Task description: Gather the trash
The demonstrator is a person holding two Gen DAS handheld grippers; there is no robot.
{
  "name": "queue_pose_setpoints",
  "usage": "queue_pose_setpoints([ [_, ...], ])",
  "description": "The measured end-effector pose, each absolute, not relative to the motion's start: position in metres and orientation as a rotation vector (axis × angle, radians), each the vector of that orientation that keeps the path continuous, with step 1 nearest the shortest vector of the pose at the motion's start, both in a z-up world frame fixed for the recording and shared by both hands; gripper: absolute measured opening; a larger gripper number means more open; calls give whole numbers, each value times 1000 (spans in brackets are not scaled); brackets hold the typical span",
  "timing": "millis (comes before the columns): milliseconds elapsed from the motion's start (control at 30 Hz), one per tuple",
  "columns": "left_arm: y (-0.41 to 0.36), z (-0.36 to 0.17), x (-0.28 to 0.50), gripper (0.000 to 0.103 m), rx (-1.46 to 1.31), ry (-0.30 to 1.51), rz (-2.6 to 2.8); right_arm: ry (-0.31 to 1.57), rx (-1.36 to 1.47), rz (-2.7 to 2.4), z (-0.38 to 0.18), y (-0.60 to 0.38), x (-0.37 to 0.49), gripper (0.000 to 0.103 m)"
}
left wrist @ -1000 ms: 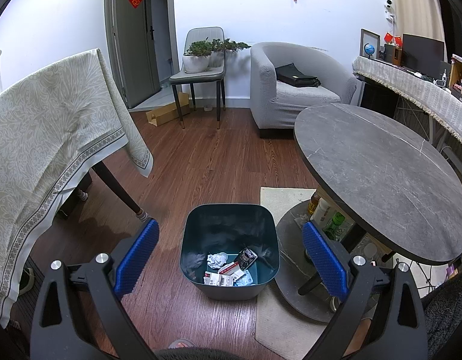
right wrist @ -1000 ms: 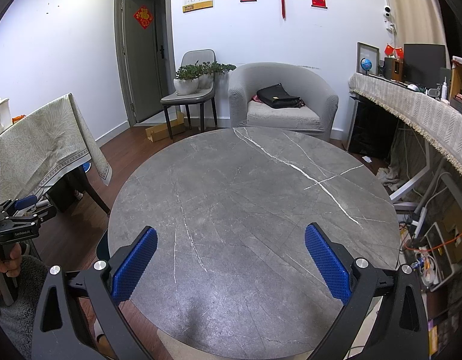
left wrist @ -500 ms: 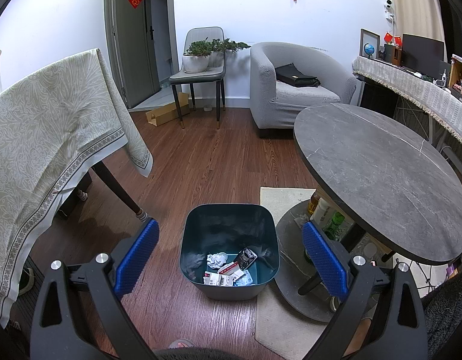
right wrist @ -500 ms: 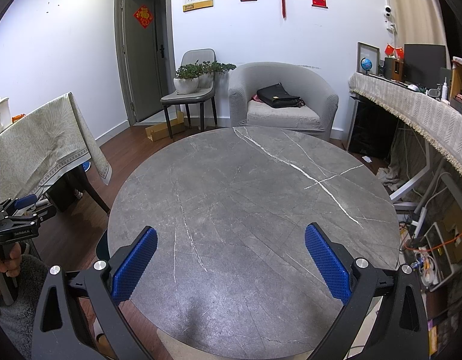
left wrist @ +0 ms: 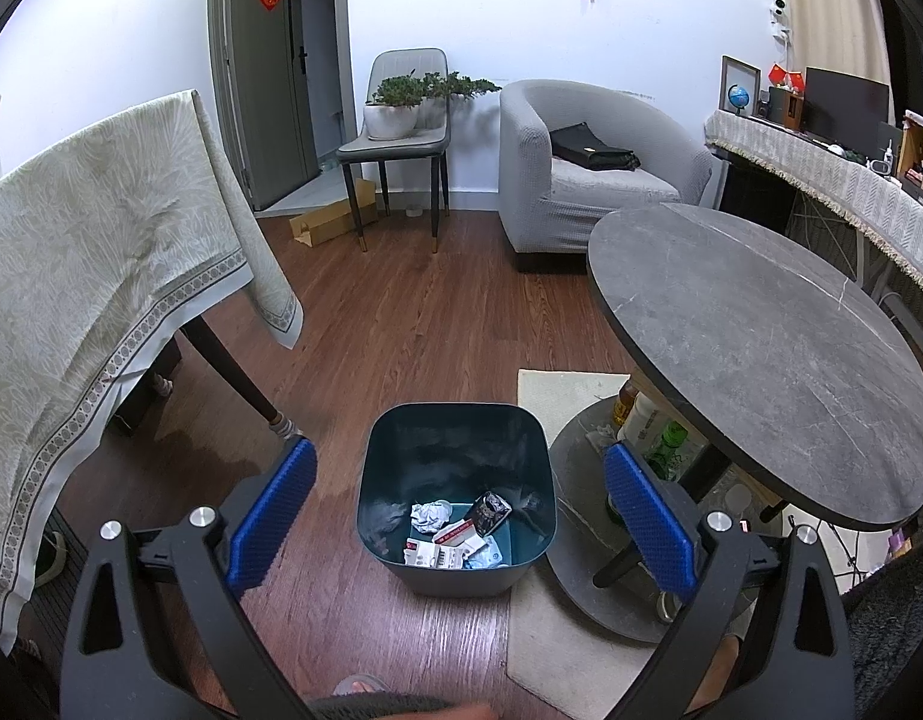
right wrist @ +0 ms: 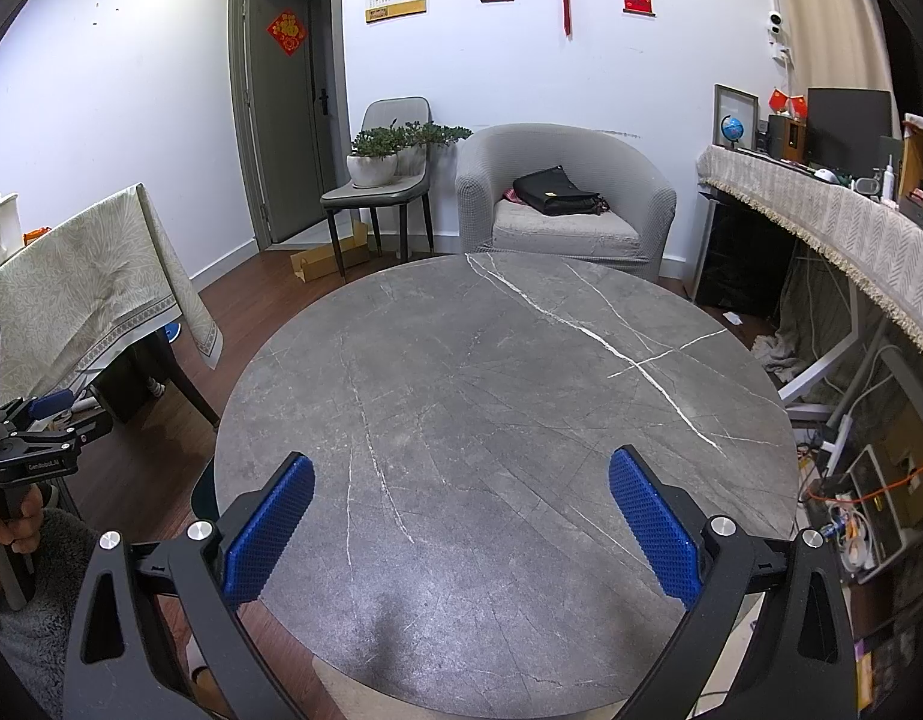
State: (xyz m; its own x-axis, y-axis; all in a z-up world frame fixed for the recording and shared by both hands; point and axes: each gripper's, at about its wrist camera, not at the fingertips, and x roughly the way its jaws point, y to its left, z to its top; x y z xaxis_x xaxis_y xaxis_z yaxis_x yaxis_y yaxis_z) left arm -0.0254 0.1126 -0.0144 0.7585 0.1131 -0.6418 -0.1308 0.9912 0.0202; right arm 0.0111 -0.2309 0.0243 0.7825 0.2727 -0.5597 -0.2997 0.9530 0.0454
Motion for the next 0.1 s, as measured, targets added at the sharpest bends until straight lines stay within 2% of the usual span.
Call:
queue_pose_setpoints([
  [100, 113, -14, -25, 98, -23, 698, 133, 598, -48, 309, 24, -231, 11, 100],
])
